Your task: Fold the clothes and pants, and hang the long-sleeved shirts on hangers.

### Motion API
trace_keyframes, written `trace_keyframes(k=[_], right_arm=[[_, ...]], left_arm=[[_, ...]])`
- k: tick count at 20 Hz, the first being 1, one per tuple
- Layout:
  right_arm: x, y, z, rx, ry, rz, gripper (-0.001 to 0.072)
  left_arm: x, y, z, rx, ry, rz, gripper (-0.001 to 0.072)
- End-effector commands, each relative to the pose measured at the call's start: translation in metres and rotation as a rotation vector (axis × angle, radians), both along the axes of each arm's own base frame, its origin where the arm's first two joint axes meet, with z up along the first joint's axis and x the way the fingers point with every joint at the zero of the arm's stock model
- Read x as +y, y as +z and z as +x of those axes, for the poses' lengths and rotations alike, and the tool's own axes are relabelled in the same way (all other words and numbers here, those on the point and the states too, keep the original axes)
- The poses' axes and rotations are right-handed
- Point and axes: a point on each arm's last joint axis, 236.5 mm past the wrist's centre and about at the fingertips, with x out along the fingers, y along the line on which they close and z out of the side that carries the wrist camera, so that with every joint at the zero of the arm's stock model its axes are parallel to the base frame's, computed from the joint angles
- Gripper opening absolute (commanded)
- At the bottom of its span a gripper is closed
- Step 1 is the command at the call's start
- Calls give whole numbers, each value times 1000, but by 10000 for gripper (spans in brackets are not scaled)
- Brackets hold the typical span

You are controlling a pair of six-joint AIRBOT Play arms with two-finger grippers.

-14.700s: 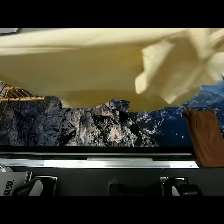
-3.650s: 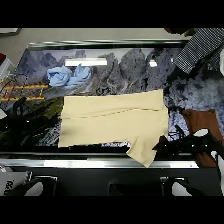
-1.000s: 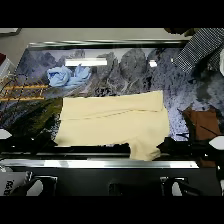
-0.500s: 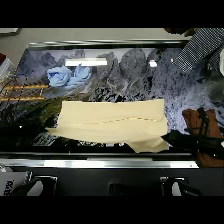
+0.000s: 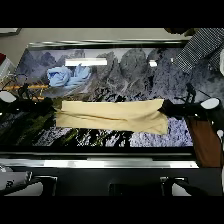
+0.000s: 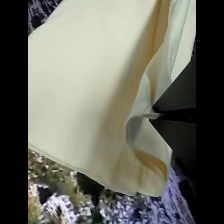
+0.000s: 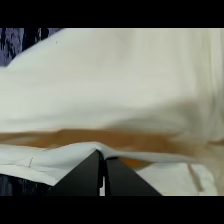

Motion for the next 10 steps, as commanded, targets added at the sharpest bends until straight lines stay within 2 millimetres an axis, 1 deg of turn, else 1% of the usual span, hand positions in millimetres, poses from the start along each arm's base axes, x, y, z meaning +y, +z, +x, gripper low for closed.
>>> trace_keyframes(k=[1,4,6,8,10], right_arm=[[-12,-12,44,-4,-50,-13,24],[-18,-15,62,-11,-62,-22,24],[-23,-21,70,-1,-79,-31,24],[-22,-33,72,27,-87,-10,25],[-17,-47,68,71,-82,17,29]], left_arm=[[-2,-19,33,4,-28,8,10],[-4,-31,48,15,-63,14,10],[-6,-40,55,26,-71,12,10],[-12,-52,58,43,-102,11,11],[-19,-63,58,61,-116,9,19]])
